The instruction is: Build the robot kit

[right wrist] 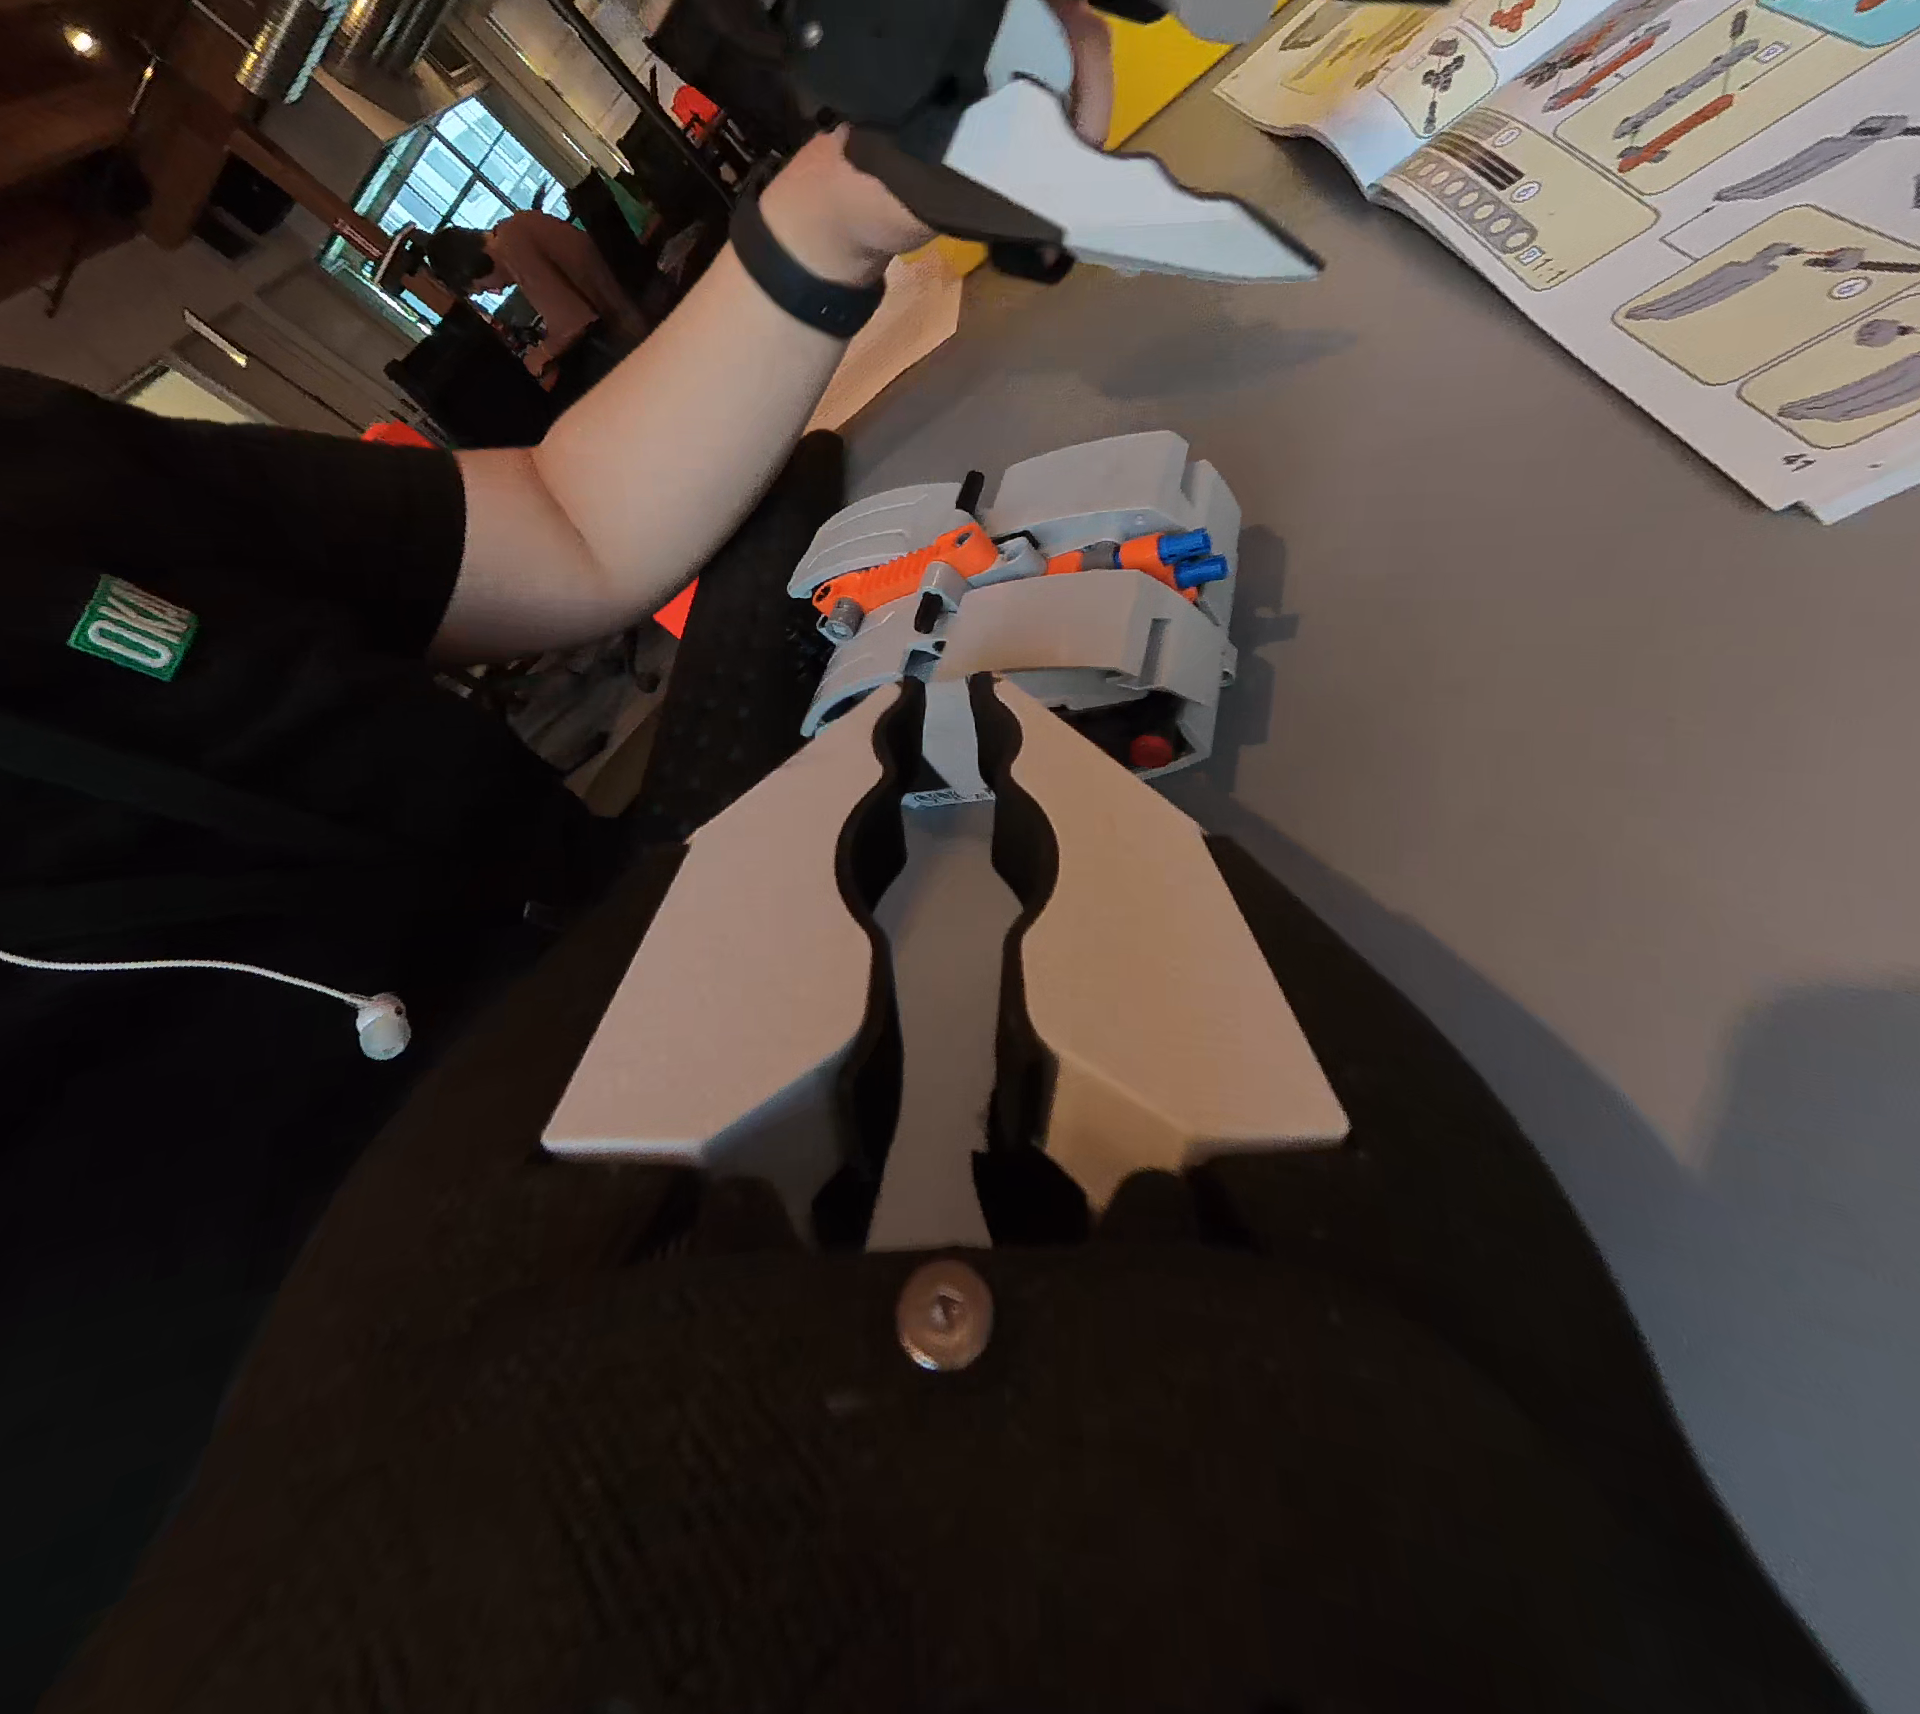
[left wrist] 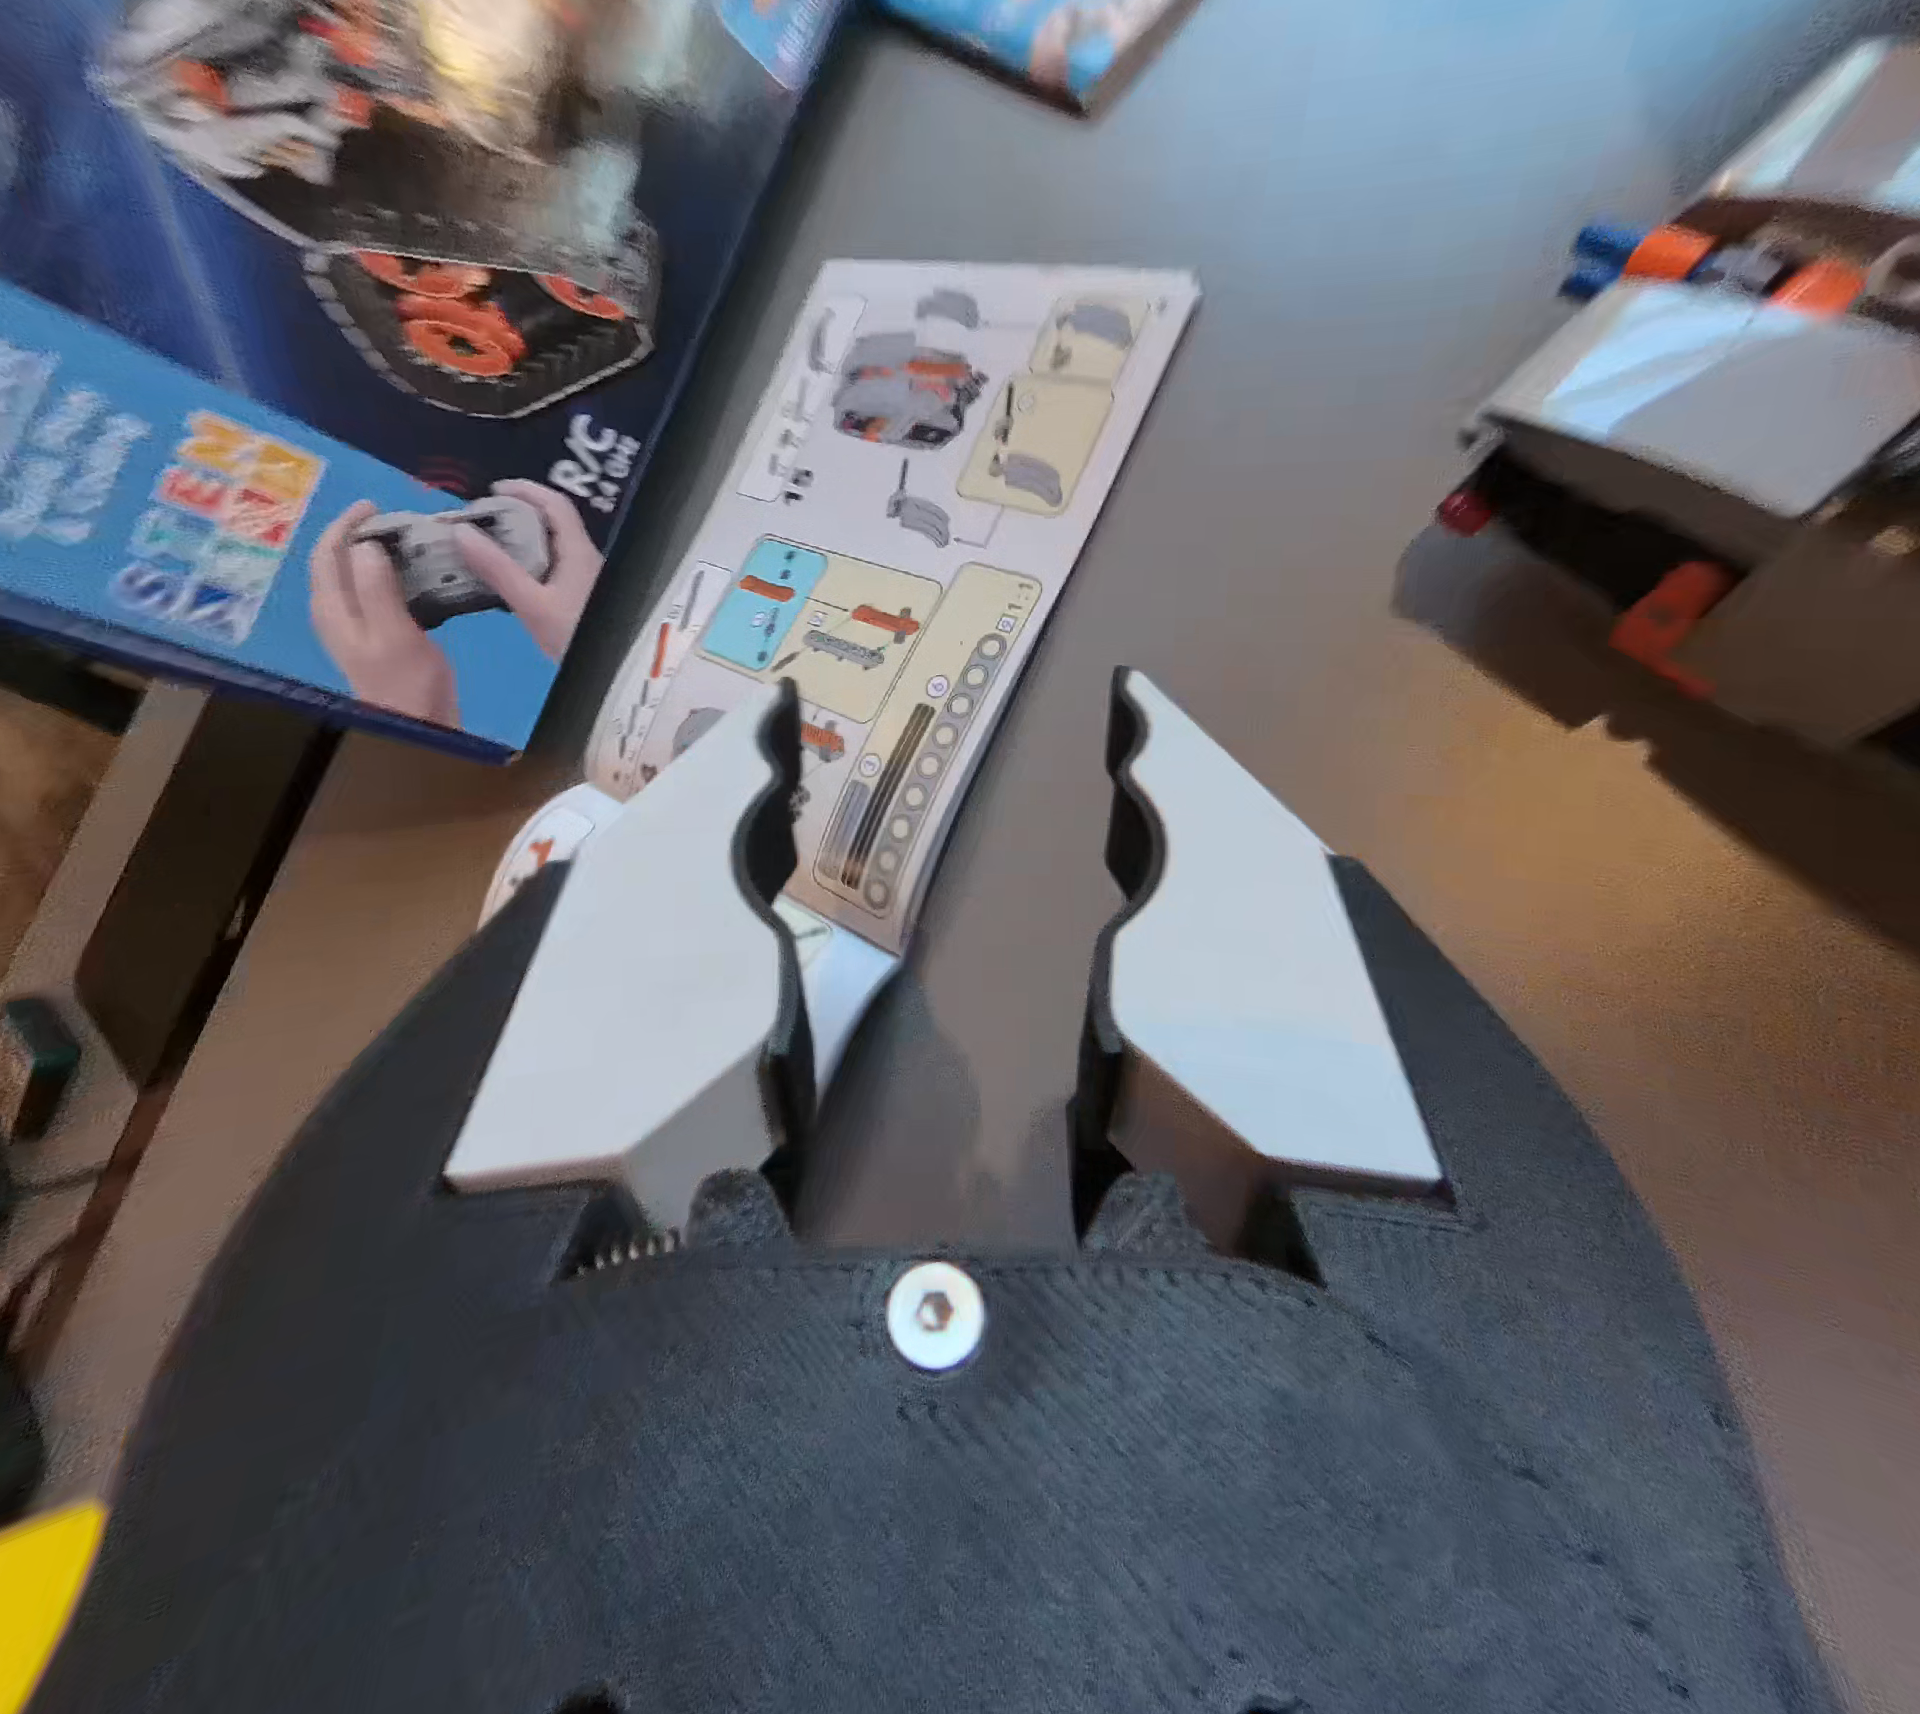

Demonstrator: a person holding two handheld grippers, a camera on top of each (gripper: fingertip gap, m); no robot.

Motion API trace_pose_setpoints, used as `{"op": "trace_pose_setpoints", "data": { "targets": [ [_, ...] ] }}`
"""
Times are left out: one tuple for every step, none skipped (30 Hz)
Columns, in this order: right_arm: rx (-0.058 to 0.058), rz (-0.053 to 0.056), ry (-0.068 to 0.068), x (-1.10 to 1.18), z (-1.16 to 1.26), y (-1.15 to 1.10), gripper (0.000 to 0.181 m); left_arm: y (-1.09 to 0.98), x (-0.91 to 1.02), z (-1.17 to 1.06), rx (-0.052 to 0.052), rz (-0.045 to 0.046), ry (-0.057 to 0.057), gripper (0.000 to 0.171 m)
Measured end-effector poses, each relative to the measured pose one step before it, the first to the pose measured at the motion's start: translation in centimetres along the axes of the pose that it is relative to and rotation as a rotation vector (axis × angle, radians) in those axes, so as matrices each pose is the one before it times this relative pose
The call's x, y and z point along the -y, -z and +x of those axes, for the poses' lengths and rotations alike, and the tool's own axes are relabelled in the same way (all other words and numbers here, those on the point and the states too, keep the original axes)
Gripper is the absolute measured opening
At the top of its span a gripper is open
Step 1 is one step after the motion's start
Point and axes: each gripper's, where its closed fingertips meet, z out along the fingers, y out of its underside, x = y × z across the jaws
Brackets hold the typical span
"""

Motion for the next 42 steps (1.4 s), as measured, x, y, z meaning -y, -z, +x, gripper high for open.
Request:
{"op": "trace_pose_setpoints", "data": {
  "targets": [
    [-0.0018,0.0014,-0.0010,-0.015,0.097,0.055,0.008,-0.862,-0.483,-0.223,-0.0374,-0.03244,-0.0250,0.053],
    [-0.0016,0.0025,-0.0015,-0.006,0.083,0.047,0.008,-0.740,-0.453,-0.143,-0.0416,-0.02635,-0.0116,0.057],
    [-0.0002,0.0017,-0.0019,0.000,0.060,0.045,0.008,-0.623,-0.391,-0.148,-0.0384,-0.02092,-0.0019,0.059],
    [-0.0006,-0.0003,-0.0025,-0.004,0.069,0.042,0.008,-0.495,-0.252,-0.217,-0.0262,-0.01176,-0.0004,0.060],
    [-0.0015,-0.0010,-0.0015,0.002,0.088,0.040,0.008,-0.369,-0.111,-0.141,-0.0234,-0.00173,-0.0037,0.062],
    [-0.0011,-0.0022,-0.0012,0.009,0.091,0.031,0.008,-0.259,-0.066,-0.113,-0.0197,0.00246,-0.0040,0.059],
    [-0.0006,-0.0041,-0.0013,-0.006,0.101,0.013,0.008,-0.162,-0.003,-0.069,-0.0191,0.00741,-0.0002,0.055],
    [-0.0001,-0.0059,-0.0006,-0.019,0.102,-0.003,0.008,-0.110,0.007,0.019,-0.0219,0.00902,0.0049,0.051],
    [0.0002,-0.0064,-0.0007,0.004,0.098,-0.004,0.008,-0.082,-0.024,0.185,-0.0284,0.00780,0.0072,0.047],
    [0.0006,-0.0065,0.0003,0.007,0.097,-0.022,0.008,-0.055,0.008,0.286,-0.0293,0.01056,0.0080,0.042],
    [-0.0010,-0.0093,0.0026,-0.039,0.154,-0.015,0.008,-0.051,0.025,0.197,-0.0205,0.01157,0.0088,0.037],
    [-0.0046,-0.0111,0.0016,-0.063,0.223,-0.015,0.008,-0.038,0.006,0.052,-0.0124,0.01040,0.0119,0.035],
    [-0.0058,-0.0087,0.0010,-0.059,0.260,-0.002,0.008,-0.035,-0.012,0.008,-0.0111,0.00967,0.0169,0.035],
    [-0.0035,-0.0069,-0.0011,-0.032,0.250,-0.010,0.008,-0.033,-0.016,0.006,-0.0136,0.01017,0.0206,0.035],
    [-0.0015,-0.0027,-0.0042,0.004,0.206,-0.005,0.008,-0.032,-0.034,-0.021,-0.0142,0.00942,0.0230,0.035],
    [-0.0076,0.0027,-0.0063,0.058,0.304,0.041,0.009,-0.041,-0.018,-0.049,-0.0147,0.00667,0.0262,0.036],
    [-0.0232,0.0177,-0.0002,0.295,0.498,0.145,0.009,-0.027,0.025,-0.040,-0.0125,0.00671,0.0206,0.037],
    [-0.0280,0.0374,0.0127,0.574,0.510,0.260,0.009,-0.017,0.032,-0.014,-0.0056,0.00863,0.0043,0.037],
    [-0.0287,0.0385,0.0135,0.635,0.534,0.309,0.009,-0.005,-0.010,-0.010,0.0001,0.00813,-0.0065,0.037],
    [-0.0313,0.0342,0.0135,0.618,0.581,0.328,0.009,0.003,-0.012,0.006,0.0010,0.00852,-0.0052,0.037],
    [-0.0392,0.0280,0.0201,0.534,0.678,0.283,0.010,0.010,0.007,0.002,-0.0015,0.00911,0.0009,0.037],
    [-0.0437,0.0146,0.0302,0.336,0.710,0.208,0.011,0.022,0.008,0.006,-0.0039,0.00951,0.0041,0.037],
    [-0.0399,0.0021,0.0352,0.174,0.656,0.069,0.011,0.021,0.011,0.010,-0.0051,0.00959,0.0053,0.037],
    [-0.0344,-0.0086,0.0344,0.040,0.579,-0.068,0.011,0.021,0.026,0.016,-0.0055,0.00753,0.0062,0.037],
    [-0.0236,-0.0125,0.0331,0.053,0.408,-0.168,0.011,0.025,0.021,0.012,-0.0047,0.00510,0.0053,0.037],
    [-0.0200,-0.0092,0.0381,0.144,0.361,-0.288,0.011,0.013,0.010,0.008,-0.0034,0.00348,0.0024,0.037],
    [-0.0172,-0.0085,0.0439,0.193,0.320,-0.373,0.012,0.015,0.005,0.000,-0.0012,0.00277,-0.0002,0.037],
    [-0.0147,-0.0086,0.0491,0.229,0.276,-0.438,0.012,0.011,-0.002,0.000,-0.0007,0.00281,-0.0020,0.037],
    [-0.0190,-0.0093,0.0485,0.215,0.346,-0.502,0.013,0.015,0.019,0.030,-0.0026,0.00430,-0.0013,0.036],
    [-0.0222,-0.0103,0.0438,0.176,0.371,-0.538,0.014,0.016,0.011,0.018,-0.0031,0.00551,0.0035,0.035],
    [-0.0114,-0.0140,0.0439,0.120,0.215,-0.569,0.017,0.017,0.032,-0.024,-0.0027,0.00519,0.0082,0.035],
    [-0.0084,-0.0197,0.0475,0.003,0.170,-0.547,0.020,0.021,0.033,-0.022,-0.0017,0.00377,0.0073,0.035],
    [-0.0108,-0.0236,0.0569,-0.098,0.172,-0.500,0.023,0.007,0.005,-0.023,0.0000,0.00165,0.0016,0.035],
    [-0.0178,-0.0285,0.0706,-0.216,0.236,-0.439,0.024,0.006,0.003,0.003,0.0010,0.00089,-0.0031,0.035],
    [-0.0342,-0.0285,0.0727,-0.273,0.460,-0.375,0.024,-0.006,0.007,0.014,0.0009,0.00173,-0.0032,0.034],
    [-0.0331,-0.0225,0.0642,-0.245,0.421,-0.336,0.025,0.012,0.015,-0.002,-0.0005,0.00337,0.0010,0.034],
    [-0.0119,-0.0209,0.0551,-0.248,0.110,-0.334,0.025,0.030,0.035,-0.010,-0.0031,0.00474,0.0066,0.034],
    [0.0019,-0.0221,0.0424,-0.282,-0.094,-0.316,0.026,0.034,0.039,-0.008,-0.0055,0.00565,0.0097,0.034],
    [0.0025,-0.0218,0.0237,-0.281,-0.096,-0.264,0.026,0.057,0.037,0.033,-0.0080,0.00578,0.0094,0.033],
    [0.0031,-0.0162,0.0072,-0.191,-0.083,-0.184,0.026,0.067,0.024,0.085,-0.0103,0.00492,0.0080,0.031],
    [-0.0024,-0.0027,-0.0006,-0.014,0.005,-0.034,0.026,0.050,-0.003,0.081,-0.0073,0.00301,0.0056,0.028],
    [-0.0040,0.0032,0.0021,0.042,0.024,0.041,0.027,0.042,-0.030,0.012,-0.0010,0.00049,0.0022,0.028]
  ]
}}
